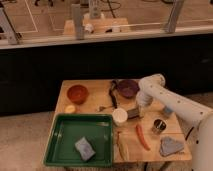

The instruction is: Wipe table surface with eraser

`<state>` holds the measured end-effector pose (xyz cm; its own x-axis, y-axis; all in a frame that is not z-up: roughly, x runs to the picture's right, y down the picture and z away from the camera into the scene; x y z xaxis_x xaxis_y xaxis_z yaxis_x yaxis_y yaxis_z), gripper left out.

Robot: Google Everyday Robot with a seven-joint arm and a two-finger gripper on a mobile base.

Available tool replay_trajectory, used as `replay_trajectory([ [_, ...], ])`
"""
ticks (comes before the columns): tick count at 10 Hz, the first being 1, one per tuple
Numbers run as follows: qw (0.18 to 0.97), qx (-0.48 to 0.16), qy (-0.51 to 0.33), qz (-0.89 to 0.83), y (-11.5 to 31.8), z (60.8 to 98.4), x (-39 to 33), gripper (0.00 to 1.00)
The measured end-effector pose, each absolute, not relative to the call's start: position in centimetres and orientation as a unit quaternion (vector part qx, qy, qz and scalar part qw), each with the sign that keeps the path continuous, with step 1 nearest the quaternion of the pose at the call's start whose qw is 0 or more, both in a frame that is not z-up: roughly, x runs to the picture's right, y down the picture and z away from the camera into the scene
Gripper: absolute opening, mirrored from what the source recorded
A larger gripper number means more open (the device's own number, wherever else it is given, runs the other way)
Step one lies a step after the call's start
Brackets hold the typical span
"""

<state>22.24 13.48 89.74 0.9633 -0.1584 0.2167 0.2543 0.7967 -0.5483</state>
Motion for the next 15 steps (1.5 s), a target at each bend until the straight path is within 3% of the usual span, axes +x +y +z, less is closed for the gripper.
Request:
replay_trajectory([
  [7, 0.947, -0.306, -0.046, -0.089, 15.7, 88.0, 29.4, 0.00],
  [15, 0.950, -0.296, -0.045, -0.085, 10.7, 92.9, 27.1, 0.00],
])
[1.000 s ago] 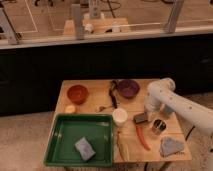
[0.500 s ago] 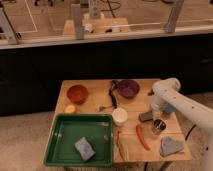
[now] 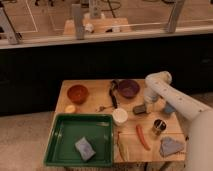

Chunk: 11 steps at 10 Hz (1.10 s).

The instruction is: Wipe table surface with eraser

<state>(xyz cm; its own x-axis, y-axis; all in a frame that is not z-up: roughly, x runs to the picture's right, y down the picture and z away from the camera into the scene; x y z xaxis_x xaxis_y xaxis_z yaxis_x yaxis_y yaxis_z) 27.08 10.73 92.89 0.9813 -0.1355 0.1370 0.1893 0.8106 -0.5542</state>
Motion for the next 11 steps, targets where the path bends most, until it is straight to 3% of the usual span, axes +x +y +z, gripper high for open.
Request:
replay_trajectory([
  [6, 0.946, -0.291, -0.084, -0.118, 11.9, 90.5, 21.6, 0.00],
  [11, 0.943, -0.305, -0.070, -0.116, 15.5, 87.8, 24.6, 0.00],
])
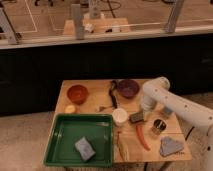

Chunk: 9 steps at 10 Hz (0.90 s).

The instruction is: Wipe table surface with eraser

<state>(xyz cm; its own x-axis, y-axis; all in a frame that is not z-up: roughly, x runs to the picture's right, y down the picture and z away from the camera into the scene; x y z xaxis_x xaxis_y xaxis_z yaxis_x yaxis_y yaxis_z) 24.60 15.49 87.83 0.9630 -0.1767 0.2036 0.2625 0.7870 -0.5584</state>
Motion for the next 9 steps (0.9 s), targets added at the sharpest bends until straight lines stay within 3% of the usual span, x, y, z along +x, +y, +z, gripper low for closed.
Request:
replay_trajectory([
  [5, 0.946, -0.314, -0.033, -0.073, 16.2, 88.2, 30.7, 0.00],
  [9, 0.949, -0.310, -0.027, -0.055, 12.1, 91.8, 31.4, 0.00],
])
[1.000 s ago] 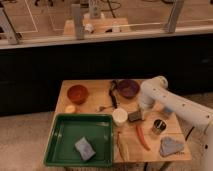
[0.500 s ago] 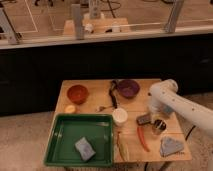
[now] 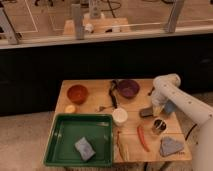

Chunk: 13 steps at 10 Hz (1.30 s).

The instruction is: Wipe table surface with eraser

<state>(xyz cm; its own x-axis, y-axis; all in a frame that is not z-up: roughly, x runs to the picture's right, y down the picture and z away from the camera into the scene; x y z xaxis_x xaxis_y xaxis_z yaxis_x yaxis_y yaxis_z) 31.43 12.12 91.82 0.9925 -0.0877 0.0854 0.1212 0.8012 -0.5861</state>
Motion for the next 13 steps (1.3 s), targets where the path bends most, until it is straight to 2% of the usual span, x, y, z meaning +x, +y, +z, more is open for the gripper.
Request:
replay_trajectory([
  [3, 0.950, -0.306, -0.034, -0.052, 8.6, 94.4, 28.7, 0.00],
  [5, 0.950, -0.306, -0.044, -0.047, 7.7, 94.7, 27.1, 0.00],
  [8, 0.947, -0.307, -0.072, -0.057, 8.9, 93.3, 23.6, 0.00],
  [13, 0.942, -0.312, -0.089, -0.084, 13.2, 89.5, 22.5, 0.00],
])
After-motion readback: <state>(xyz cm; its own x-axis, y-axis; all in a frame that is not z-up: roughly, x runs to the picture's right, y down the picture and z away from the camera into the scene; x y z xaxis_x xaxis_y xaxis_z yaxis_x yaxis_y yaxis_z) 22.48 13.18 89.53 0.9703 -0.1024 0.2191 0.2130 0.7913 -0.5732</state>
